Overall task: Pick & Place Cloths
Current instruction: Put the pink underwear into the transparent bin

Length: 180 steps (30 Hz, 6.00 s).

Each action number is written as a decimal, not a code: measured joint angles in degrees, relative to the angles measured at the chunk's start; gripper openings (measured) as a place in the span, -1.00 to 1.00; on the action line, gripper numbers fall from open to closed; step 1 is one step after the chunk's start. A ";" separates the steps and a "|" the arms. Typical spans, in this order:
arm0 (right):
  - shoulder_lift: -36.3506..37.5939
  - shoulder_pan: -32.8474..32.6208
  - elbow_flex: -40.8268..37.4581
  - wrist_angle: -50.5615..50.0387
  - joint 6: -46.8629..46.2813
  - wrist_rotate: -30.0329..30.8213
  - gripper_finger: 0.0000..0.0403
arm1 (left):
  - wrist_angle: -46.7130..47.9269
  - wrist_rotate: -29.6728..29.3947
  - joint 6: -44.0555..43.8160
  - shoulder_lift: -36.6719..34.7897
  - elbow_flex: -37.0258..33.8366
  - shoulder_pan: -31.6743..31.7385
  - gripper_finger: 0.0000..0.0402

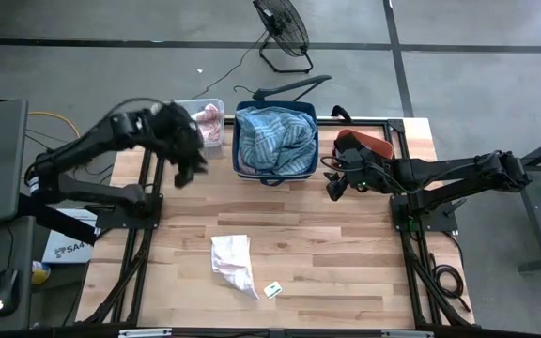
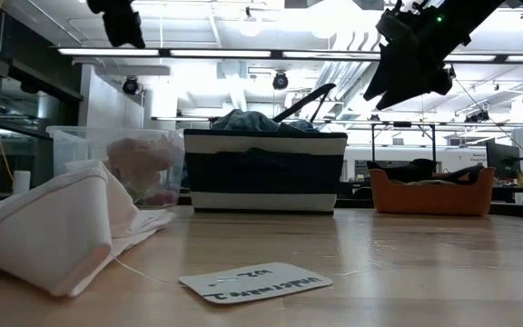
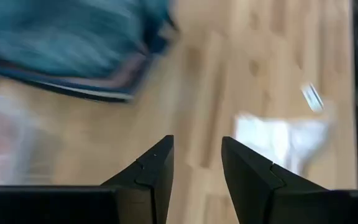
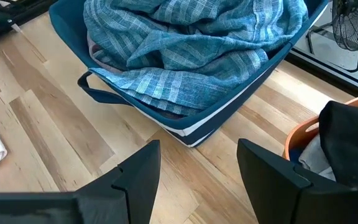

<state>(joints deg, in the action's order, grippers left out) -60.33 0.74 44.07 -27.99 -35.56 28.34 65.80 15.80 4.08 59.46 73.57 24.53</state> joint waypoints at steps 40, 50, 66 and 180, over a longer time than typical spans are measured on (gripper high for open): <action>0.02 -7.68 0.09 1.75 -0.26 -3.29 0.02 | -34.49 -6.54 14.97 21.87 -25.47 -42.83 0.36; 0.02 -12.76 0.04 3.22 -2.21 -2.12 0.02 | -37.97 -7.04 22.05 28.43 -25.38 -43.68 0.36; 0.02 -14.25 0.00 3.89 -3.40 0.26 0.02 | -41.46 -2.83 22.84 34.32 -25.21 -43.60 0.05; 0.02 -14.23 0.00 4.05 -3.22 0.28 0.02 | -17.09 -50.69 -10.08 13.81 -16.06 23.96 -0.99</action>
<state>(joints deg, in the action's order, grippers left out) -60.31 -13.50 44.07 -23.94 -38.79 28.62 48.71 -34.89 -6.01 73.28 57.51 48.49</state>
